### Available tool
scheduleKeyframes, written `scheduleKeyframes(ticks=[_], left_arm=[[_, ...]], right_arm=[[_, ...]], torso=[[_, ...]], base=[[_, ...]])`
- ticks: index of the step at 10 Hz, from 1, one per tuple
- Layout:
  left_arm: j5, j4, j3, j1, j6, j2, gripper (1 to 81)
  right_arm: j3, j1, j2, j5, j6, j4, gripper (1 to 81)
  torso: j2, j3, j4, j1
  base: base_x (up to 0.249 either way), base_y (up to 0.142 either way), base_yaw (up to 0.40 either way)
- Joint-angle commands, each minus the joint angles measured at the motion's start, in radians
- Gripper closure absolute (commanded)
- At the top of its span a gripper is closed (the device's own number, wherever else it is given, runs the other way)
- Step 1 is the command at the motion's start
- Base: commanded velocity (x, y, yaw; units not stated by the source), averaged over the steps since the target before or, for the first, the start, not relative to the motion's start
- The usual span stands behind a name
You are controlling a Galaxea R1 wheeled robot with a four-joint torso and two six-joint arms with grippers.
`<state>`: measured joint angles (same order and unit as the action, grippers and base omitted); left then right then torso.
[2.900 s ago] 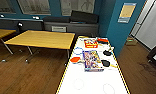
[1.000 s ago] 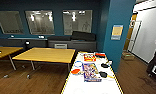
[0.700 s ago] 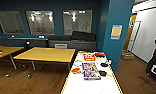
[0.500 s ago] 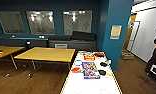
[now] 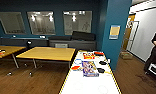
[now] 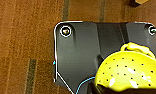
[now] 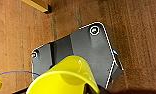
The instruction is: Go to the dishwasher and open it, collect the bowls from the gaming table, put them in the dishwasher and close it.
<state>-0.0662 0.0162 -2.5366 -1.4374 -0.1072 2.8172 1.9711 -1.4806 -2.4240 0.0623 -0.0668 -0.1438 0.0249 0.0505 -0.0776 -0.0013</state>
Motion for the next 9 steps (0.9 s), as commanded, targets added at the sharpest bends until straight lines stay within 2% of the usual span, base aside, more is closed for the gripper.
scheduleKeyframes(ticks=[1,7,9], left_arm=[[-0.037,0.007,-0.014,0.047,0.003,-0.016,81.1],[-0.033,0.010,-0.018,0.025,0.003,-0.011,81.1],[-0.032,0.008,-0.018,0.019,0.003,-0.010,81.1]], right_arm=[[-0.003,0.055,0.027,-0.061,0.005,0.013,81.1],[0.103,0.038,-0.062,-0.065,0.007,0.015,81.1],[0.103,0.036,-0.077,-0.065,0.013,0.018,81.1]], torso=[[0.000,0.000,0.000,0.001],[0.000,0.000,0.000,0.001],[0.000,0.000,0.000,0.001]], base=[[-0.109,0.000,0.000],[-0.124,0.000,0.000],[-0.131,0.000,0.000]])
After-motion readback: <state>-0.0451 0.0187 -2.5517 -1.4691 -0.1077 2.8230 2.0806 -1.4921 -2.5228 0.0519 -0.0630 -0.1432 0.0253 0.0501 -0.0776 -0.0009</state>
